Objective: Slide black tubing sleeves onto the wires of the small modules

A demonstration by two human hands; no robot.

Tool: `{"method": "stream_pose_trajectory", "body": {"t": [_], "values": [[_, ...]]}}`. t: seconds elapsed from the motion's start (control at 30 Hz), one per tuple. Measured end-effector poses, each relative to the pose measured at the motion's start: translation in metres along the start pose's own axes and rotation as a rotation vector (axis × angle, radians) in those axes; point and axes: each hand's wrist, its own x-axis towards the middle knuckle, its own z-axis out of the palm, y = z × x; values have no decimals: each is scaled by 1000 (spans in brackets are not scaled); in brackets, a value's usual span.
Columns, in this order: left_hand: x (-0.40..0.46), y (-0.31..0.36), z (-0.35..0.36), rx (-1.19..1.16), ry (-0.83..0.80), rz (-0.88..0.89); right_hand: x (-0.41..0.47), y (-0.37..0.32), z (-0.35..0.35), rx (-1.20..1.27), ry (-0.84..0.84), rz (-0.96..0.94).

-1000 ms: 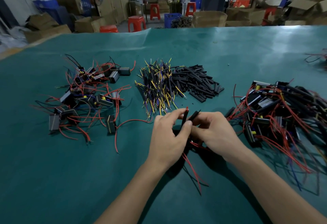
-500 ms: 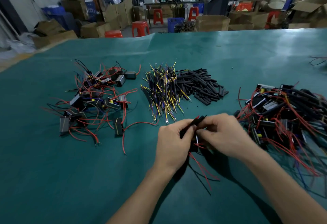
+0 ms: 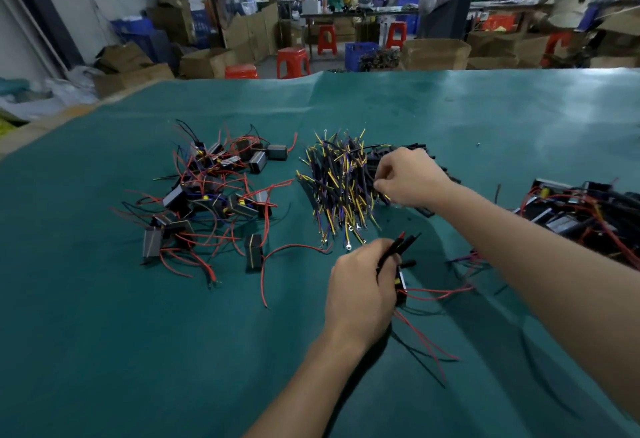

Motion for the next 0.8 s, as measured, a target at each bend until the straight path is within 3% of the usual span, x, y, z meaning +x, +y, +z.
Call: {"method": "stream_pose_trajectory", "body": {"t": [0.23,0.43,0.63,0.8], "values": [[1,0,-2,4,-12,35,31,-3,39,69,51,109],[1,-2,-1,-3,-16,21,27,12,23,531,82,300],[1,-1,-2,-1,-24,9,6,15,0,996,109,303],[0,-1,-2,7,-16,14,-23,18,-15,1101,116,272]]}}
